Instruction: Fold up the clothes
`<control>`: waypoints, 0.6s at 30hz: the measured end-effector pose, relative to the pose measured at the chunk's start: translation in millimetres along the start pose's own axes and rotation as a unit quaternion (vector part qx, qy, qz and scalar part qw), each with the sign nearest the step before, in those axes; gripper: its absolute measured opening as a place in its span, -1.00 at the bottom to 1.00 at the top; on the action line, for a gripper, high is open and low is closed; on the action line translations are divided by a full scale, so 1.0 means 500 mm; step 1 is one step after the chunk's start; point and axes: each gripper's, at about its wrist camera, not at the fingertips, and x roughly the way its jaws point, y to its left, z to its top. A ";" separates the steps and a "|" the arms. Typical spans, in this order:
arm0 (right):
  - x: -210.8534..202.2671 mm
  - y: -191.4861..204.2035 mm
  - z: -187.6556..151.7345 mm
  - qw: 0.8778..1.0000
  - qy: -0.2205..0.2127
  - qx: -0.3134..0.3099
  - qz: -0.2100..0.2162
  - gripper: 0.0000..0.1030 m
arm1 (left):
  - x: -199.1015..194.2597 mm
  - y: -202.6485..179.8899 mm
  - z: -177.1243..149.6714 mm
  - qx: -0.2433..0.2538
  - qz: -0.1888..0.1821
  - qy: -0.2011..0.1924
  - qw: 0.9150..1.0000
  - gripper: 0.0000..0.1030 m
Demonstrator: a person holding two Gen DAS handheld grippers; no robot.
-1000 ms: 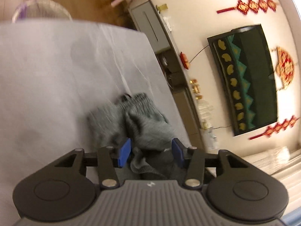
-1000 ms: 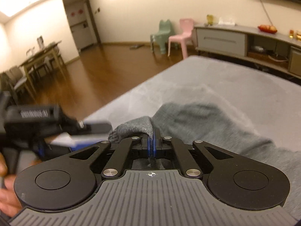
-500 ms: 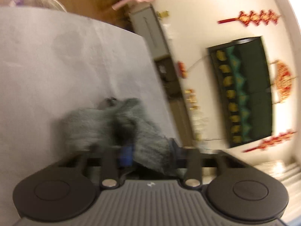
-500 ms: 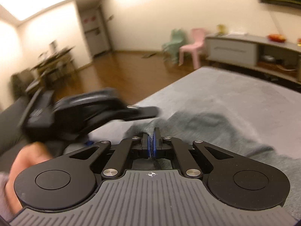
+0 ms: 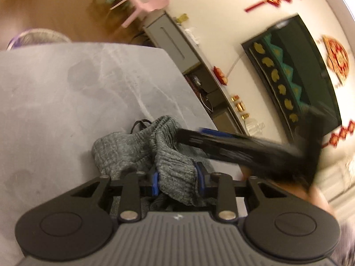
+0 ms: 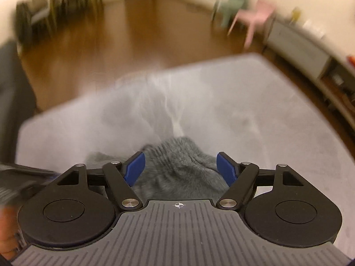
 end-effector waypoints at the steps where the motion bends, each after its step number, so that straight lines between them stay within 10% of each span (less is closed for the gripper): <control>1: 0.036 -0.009 0.011 1.000 0.023 -0.005 0.011 0.46 | -0.002 -0.005 -0.002 0.012 0.003 -0.001 1.000 -0.41; 3: 0.073 -0.017 0.017 0.998 0.052 -0.016 0.032 0.27 | -0.006 -0.015 -0.005 0.037 0.009 -0.003 0.999 -0.42; 5: 0.069 -0.032 0.026 0.997 0.045 -0.008 0.060 -0.57 | -0.013 -0.020 -0.005 0.055 0.012 -0.010 0.998 -0.44; 7: 0.027 -0.050 0.035 0.999 -0.007 0.006 0.038 -0.76 | -0.014 -0.014 0.007 0.052 0.019 -0.021 0.998 -0.46; 14: 0.032 -0.113 0.011 0.992 -0.053 0.111 0.006 -0.75 | 0.058 0.043 0.050 -0.018 0.064 -0.014 0.998 -0.45; 18: 0.064 -0.088 -0.021 0.992 -0.022 0.108 -0.067 -0.34 | 0.069 0.029 0.048 -0.002 0.065 0.012 0.998 -0.34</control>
